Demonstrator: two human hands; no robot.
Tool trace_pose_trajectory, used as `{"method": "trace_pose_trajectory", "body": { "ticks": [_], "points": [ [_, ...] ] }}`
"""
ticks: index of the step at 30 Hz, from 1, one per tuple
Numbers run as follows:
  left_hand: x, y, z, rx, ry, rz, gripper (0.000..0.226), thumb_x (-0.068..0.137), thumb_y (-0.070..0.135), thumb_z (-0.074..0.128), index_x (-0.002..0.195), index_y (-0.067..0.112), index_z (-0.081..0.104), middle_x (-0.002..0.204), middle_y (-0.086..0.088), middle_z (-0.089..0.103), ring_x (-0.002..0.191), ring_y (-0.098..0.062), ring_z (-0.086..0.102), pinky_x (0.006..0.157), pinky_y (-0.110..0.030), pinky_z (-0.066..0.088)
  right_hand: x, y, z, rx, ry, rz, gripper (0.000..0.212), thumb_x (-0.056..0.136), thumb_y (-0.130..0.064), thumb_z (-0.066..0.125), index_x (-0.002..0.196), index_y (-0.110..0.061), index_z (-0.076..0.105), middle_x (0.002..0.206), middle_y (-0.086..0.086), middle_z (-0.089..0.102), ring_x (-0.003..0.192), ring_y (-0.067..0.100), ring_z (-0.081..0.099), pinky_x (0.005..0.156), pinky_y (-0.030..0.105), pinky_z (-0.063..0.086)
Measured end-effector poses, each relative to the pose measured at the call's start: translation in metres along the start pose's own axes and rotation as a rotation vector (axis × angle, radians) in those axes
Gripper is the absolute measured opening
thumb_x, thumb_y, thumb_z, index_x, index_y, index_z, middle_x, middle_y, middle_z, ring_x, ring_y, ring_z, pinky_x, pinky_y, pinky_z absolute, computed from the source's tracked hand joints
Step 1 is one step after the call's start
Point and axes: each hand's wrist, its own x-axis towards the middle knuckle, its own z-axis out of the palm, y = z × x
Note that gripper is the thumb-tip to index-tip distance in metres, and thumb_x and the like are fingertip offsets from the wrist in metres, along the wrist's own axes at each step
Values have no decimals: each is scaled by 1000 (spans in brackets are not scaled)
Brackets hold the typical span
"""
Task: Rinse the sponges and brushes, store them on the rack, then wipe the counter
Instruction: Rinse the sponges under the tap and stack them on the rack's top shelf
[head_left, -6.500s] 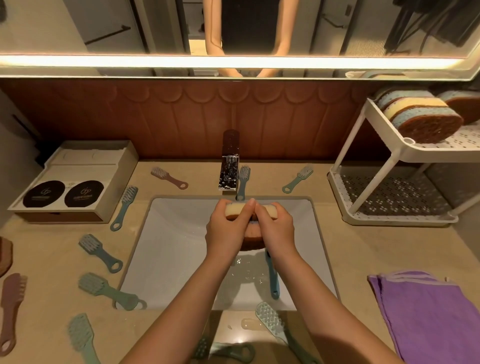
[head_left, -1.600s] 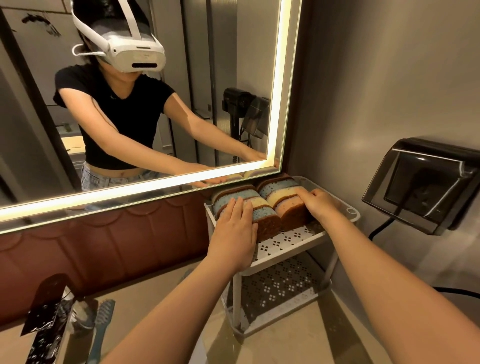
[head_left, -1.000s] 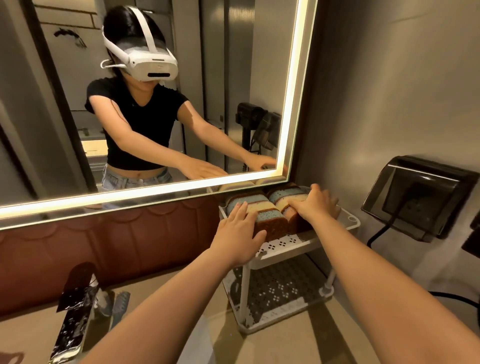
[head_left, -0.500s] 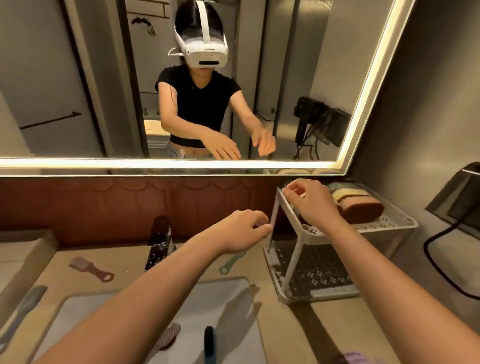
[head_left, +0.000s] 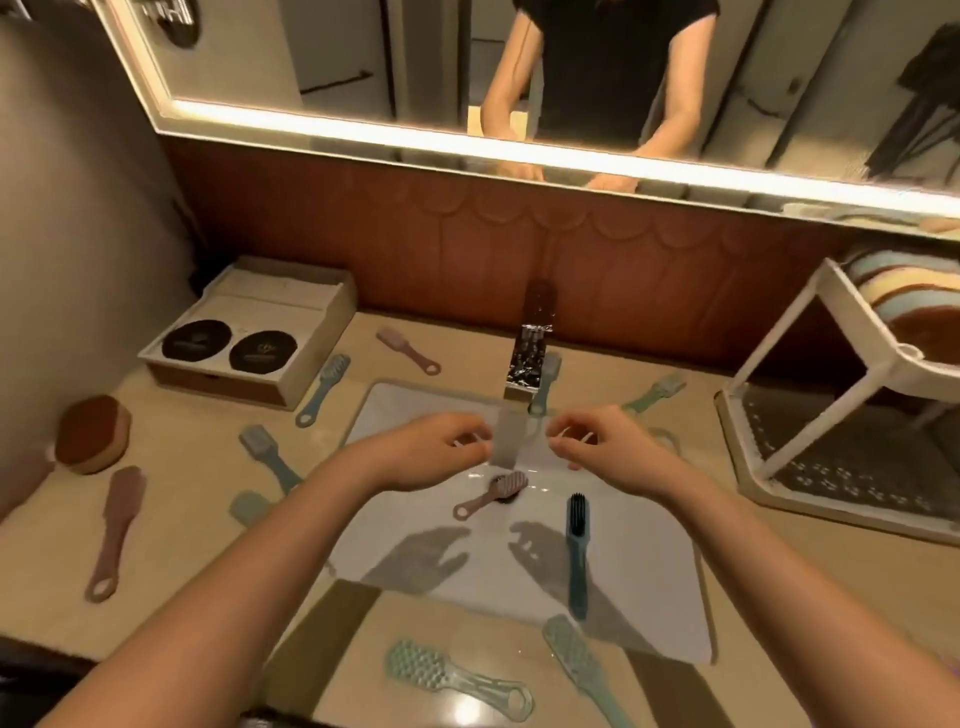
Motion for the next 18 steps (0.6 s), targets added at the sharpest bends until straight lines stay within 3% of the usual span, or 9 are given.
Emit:
{"method": "trace_pose_trajectory", "body": {
  "ticks": [4,7,9,14,16,18],
  "points": [
    [-37,-64,11,-49,33,-160,39,97,39,42,131,21,48,130,-1,54,115,-15,51,99,-33,43,11,-16,59,-12,-150,-30,12,92,-23,55,94,-17,65,92,7,68,84,22,63,82,42,53],
    [-63,-102,23,-98,51,-280,40,97,37,43,130,17,49,132,-4,54,117,-18,51,101,-35,42,24,-28,104,-17,-186,-80,12,90,-30,54,87,-26,64,87,0,69,82,20,64,81,48,52],
    [-79,-127,30,-138,89,-361,40,97,35,44,131,15,48,134,-7,52,119,-20,50,99,-32,42,33,-38,131,-53,-240,-106,13,89,-31,53,88,-26,65,90,0,69,85,20,64,81,46,51],
    [-113,-190,33,-268,282,-555,37,96,26,47,131,14,49,130,-9,55,107,-19,54,78,-23,37,58,-71,182,-183,-383,-185,17,91,-28,50,95,-21,66,100,2,68,93,22,62,83,39,50],
    [-122,-216,28,-300,389,-634,38,95,27,50,129,12,51,129,-9,55,104,-16,52,79,-23,37,70,-84,193,-222,-411,-206,18,90,-29,50,95,-22,65,102,2,68,94,23,62,82,39,50],
    [-129,-240,18,-308,507,-706,38,93,27,53,127,9,51,133,-12,50,114,-21,51,86,-26,40,82,-98,202,-258,-419,-225,17,89,-29,50,94,-22,65,103,3,68,94,24,61,82,40,51]
  ]
}}
